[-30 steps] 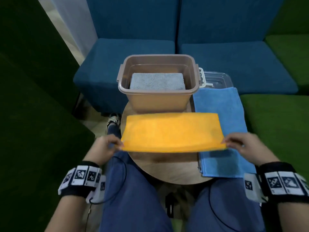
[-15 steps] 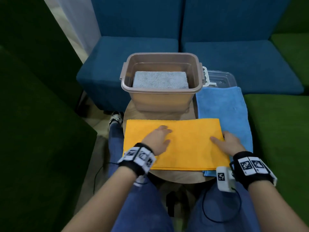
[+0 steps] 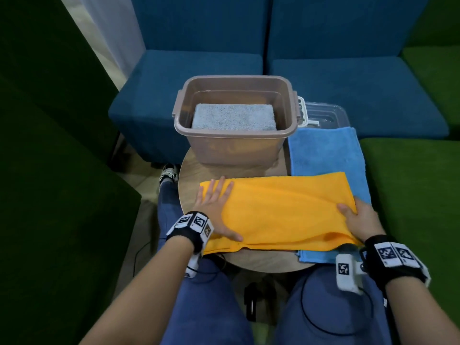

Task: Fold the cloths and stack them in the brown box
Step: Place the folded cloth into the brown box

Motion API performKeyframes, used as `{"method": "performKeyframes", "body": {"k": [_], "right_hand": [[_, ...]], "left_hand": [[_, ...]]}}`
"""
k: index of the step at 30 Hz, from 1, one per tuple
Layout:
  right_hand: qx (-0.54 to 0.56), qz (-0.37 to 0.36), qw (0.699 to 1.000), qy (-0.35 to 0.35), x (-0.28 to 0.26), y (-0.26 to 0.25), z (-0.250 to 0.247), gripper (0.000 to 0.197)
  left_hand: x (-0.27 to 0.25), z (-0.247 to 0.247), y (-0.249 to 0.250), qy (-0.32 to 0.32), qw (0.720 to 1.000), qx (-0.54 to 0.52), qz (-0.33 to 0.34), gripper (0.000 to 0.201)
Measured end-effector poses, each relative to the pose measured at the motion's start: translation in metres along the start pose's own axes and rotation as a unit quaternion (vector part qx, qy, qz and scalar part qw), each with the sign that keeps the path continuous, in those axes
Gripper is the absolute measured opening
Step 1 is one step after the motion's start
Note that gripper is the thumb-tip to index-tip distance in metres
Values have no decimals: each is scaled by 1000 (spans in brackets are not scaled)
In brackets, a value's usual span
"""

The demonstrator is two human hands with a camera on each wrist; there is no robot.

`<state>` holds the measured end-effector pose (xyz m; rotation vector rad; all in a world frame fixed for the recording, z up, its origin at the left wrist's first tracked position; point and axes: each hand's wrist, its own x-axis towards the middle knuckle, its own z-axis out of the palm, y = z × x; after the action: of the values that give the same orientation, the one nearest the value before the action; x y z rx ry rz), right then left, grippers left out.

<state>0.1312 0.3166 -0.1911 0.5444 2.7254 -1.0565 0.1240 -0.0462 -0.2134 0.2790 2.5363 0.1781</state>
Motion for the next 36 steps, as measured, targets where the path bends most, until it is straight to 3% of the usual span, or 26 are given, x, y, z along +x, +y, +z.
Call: {"method": "performKeyframes", "body": {"k": [6, 10, 16, 18, 20, 22, 23, 25, 28, 33, 36], "right_hand": [[39, 18, 999, -16, 6, 9, -3, 26], [18, -2, 1000, 16, 2, 10, -9, 26], [-1, -38, 995, 91, 0, 2, -15, 18], [-38, -12, 996, 74, -2, 11, -18, 20], [-74, 19, 996, 43, -8, 18, -20, 22], [-80, 27, 996, 18, -15, 21, -18, 21], [-79, 23, 996, 14, -18, 20, -17, 21], [-78, 14, 997, 10, -24, 16, -14, 26], [-73, 29, 997, 18, -28, 13, -10, 29], [-86, 79, 993, 21, -29, 10, -7, 43], [-89, 80, 992, 42, -31, 7, -6, 36]], "left_hand": [[-9, -9, -30, -28, 999, 38, 11, 160], [-15, -17, -49, -35, 998, 44, 15, 160], [-8, -39, -52, 21, 998, 41, -49, 162], [-16, -40, -43, 85, 993, 1, -85, 142], [-27, -33, -36, 129, 987, -63, -78, 93], [-41, -19, -27, 107, 983, -149, -12, 38], [-48, -12, -20, 79, 980, -182, 25, 27], [-59, 2, -9, 28, 975, -208, 75, 25], [-63, 8, -2, -17, 980, -178, 82, 22], [-59, 2, 1, 43, 996, -34, 69, 17], [-56, -10, -7, 61, 997, -31, 36, 14]]}}
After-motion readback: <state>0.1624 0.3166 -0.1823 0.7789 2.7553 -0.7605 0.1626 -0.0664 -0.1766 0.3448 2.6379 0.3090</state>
